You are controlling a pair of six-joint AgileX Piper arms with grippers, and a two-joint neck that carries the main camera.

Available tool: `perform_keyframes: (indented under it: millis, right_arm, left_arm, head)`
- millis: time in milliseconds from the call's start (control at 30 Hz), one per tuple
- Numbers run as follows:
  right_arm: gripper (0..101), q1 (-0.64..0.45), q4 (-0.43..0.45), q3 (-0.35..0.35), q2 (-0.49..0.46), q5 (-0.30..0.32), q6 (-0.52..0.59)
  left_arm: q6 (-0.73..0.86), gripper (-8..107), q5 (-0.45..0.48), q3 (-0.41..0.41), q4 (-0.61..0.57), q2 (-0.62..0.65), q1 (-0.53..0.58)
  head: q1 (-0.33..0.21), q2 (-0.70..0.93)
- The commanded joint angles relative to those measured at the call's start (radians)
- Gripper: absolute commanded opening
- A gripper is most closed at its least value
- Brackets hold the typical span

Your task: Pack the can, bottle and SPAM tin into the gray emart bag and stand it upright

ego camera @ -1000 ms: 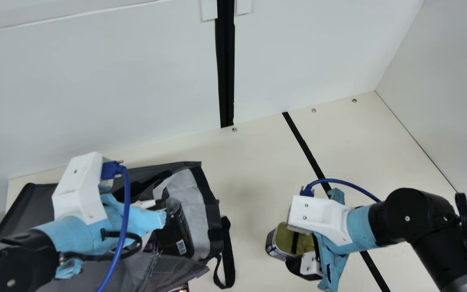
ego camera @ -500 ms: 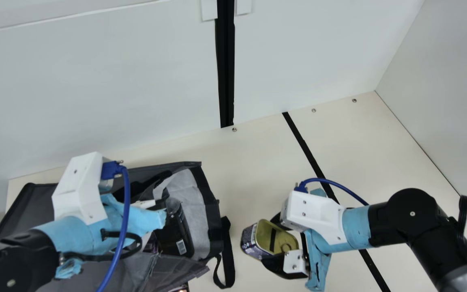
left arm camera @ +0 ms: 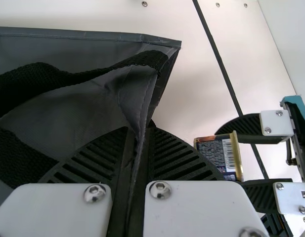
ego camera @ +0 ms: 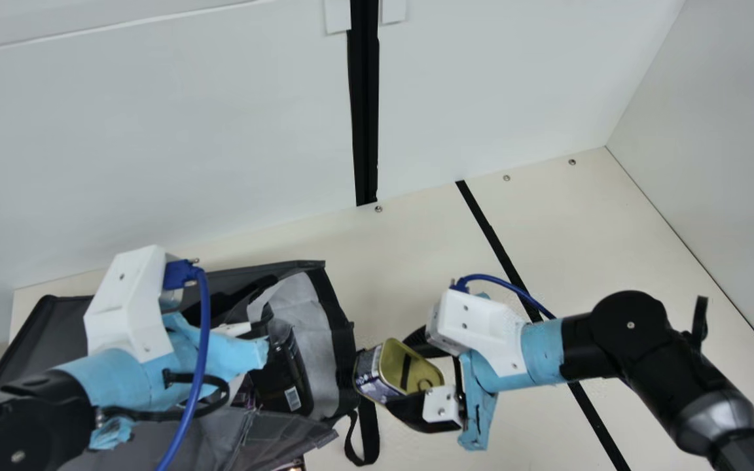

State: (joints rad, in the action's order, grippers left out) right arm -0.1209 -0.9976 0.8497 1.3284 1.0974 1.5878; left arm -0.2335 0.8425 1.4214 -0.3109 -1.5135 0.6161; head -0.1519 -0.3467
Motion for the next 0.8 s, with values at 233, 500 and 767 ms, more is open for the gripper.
perform_keyframes:
  millis: [233, 500, 767]
  right_arm:
    - [0, 0.087, -0.034, 0.059, 0.099, -0.043, 0.014]
    - [0, 0.155, -0.054, 0.128, 0.193, -0.068, 0.020]
    - [0, 0.225, -0.071, 0.199, 0.275, -0.085, 0.015]
  left_arm:
    - [0.000, -8, 0.000, 0.000, 0.000, 0.000, 0.000]
    - [0.000, -8, 0.000, 0.000, 0.000, 0.000, 0.000]
    - [0.000, -8, 0.000, 0.000, 0.000, 0.000, 0.000]
  head:
    - [-0.023, -0.002]
    - [-0.023, -0.002]
    - [-0.023, -0.002]
